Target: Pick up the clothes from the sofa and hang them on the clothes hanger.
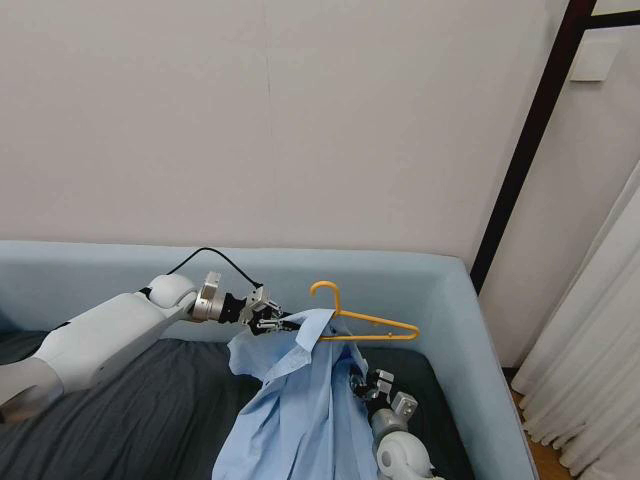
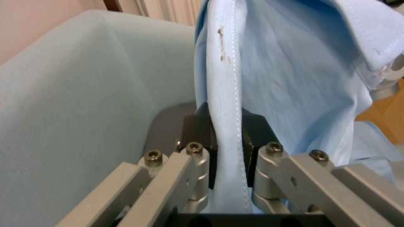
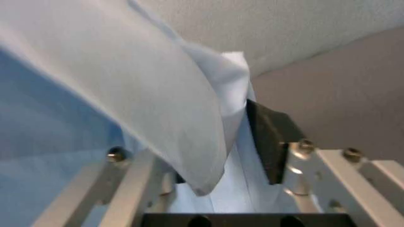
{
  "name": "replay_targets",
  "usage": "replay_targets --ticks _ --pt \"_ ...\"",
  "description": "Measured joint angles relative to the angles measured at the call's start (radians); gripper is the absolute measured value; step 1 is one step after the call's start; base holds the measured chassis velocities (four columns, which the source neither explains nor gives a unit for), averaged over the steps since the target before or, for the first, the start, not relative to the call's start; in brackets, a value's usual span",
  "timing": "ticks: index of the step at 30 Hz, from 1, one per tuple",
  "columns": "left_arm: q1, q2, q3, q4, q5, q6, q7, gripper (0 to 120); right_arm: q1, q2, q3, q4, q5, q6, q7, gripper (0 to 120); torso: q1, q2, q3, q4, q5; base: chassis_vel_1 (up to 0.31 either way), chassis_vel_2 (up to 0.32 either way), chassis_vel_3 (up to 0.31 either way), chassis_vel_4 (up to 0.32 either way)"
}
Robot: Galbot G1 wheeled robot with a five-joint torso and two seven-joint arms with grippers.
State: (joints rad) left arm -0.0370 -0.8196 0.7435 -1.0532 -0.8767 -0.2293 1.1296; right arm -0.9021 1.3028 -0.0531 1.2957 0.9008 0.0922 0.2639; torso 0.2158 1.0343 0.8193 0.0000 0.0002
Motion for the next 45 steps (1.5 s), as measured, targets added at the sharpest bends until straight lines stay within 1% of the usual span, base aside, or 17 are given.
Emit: replay_targets --ticks 3,4,7,12,18,19,20,25,26,28,29,34,35,37,38,39,45 --pt "0.002 -0.001 -0.011 -0.004 0.000 0.000 0.002 7 -0.001 -0.001 -0.001 0.003 -0.006 0.002 0.000 16 0.000 0.000 0.000 -0.0001 0.0001 0.000 0.000 0.000 0.000" --pt "0.002 -0.001 -0.011 -0.004 0.000 0.000 0.002 7 -0.001 -0.001 -0.001 0.003 -0.006 0.002 0.000 16 0.000 0.000 0.000 -0.0001 0.0001 0.000 0.000 0.000 0.000" --pt "0.000 0.001 -0.013 -0.002 0.001 0.000 0.004 7 -0.001 -0.004 -0.003 0.009 -0.015 0.005 0.013 1 0.000 0.000 0.000 0.0000 0.0001 0.000 0.000 0.000 0.000" --pt "0.001 0.008 -0.013 0.001 0.001 -0.001 0.008 7 -0.003 -0.020 -0.004 0.020 -0.023 0.008 0.014 0 0.000 0.000 0.000 0.0000 0.0001 0.000 0.000 0.000 0.000" --pt "0.013 0.015 -0.018 0.000 0.003 -0.010 0.012 7 -0.017 -0.065 -0.010 0.049 -0.051 0.009 -0.008 0 0.000 0.000 0.000 0.0000 0.0000 0.000 0.000 0.000 0.000" --pt "0.015 0.015 -0.021 0.002 0.004 -0.016 0.016 7 -0.021 -0.083 -0.013 0.058 -0.064 0.008 -0.021 0 0.000 0.000 0.000 0.0000 0.0000 0.000 0.000 0.000 0.000" --pt "0.015 0.015 -0.021 0.002 0.004 -0.016 0.016 7 -0.021 -0.083 -0.013 0.058 -0.064 0.008 -0.021 0 0.000 0.000 0.000 0.0000 0.0000 0.000 0.000 0.000 0.000" --pt "0.001 0.013 -0.023 0.004 0.011 -0.038 0.027 7 -0.025 -0.147 -0.023 0.087 -0.097 0.001 -0.091 0 0.000 0.000 0.000 -0.0001 0.0002 0.000 0.000 0.000 0.000" --pt "0.001 0.013 -0.023 0.004 0.011 -0.038 0.027 7 -0.025 -0.147 -0.023 0.087 -0.097 0.001 -0.091 0 0.000 0.000 0.000 -0.0001 0.0002 0.000 0.000 0.000 0.000" --pt "-0.009 0.011 -0.023 0.008 0.011 -0.048 0.028 7 -0.021 -0.186 -0.027 0.113 -0.104 -0.024 -0.106 0 0.000 0.000 0.000 -0.0002 0.0001 0.000 0.000 0.000 0.000" --pt "-0.009 0.011 -0.023 0.008 0.011 -0.048 0.028 7 -0.021 -0.186 -0.027 0.113 -0.104 -0.024 -0.106 0 0.000 0.000 0.000 -0.0002 0.0001 0.000 0.000 0.000 0.000" --pt "-0.010 0.009 -0.038 0.013 0.026 -0.085 0.032 7 -0.009 -0.272 -0.029 0.160 -0.116 -0.089 -0.141 0 0.000 0.000 0.000 0.0000 0.0002 0.000 0.000 0.000 0.000" --pt "-0.010 0.009 -0.038 0.013 0.026 -0.085 0.032 7 -0.009 -0.272 -0.029 0.160 -0.116 -0.089 -0.141 0 0.000 0.000 0.000 0.0000 0.0002 0.000 0.000 0.000 0.000" --pt "-0.006 0.009 -0.043 0.010 0.039 -0.102 0.037 7 -0.004 -0.297 -0.029 0.168 -0.114 -0.111 -0.153 0 0.000 0.000 0.000 -0.0001 0.0002 0.000 0.000 0.000 0.000" --pt "0.001 0.008 -0.056 0.006 0.066 -0.120 0.046 7 0.005 -0.324 -0.030 0.169 -0.111 -0.136 -0.170 0 0.000 0.000 0.000 -0.0001 0.0000 0.000 0.000 0.000 0.000" --pt "0.005 0.007 -0.069 0.003 0.093 -0.133 0.055 7 0.012 -0.334 -0.031 0.166 -0.108 -0.146 -0.175 0 0.000 0.000 0.000 -0.0002 0.0001 0.000 0.000 0.000 0.000" --pt "0.014 0.014 -0.098 -0.022 0.173 -0.174 0.084 7 0.055 -0.356 -0.034 0.138 -0.090 -0.189 -0.178 0 0.000 0.000 0.000 0.0000 0.0003 0.000 0.000 0.000 0.000"
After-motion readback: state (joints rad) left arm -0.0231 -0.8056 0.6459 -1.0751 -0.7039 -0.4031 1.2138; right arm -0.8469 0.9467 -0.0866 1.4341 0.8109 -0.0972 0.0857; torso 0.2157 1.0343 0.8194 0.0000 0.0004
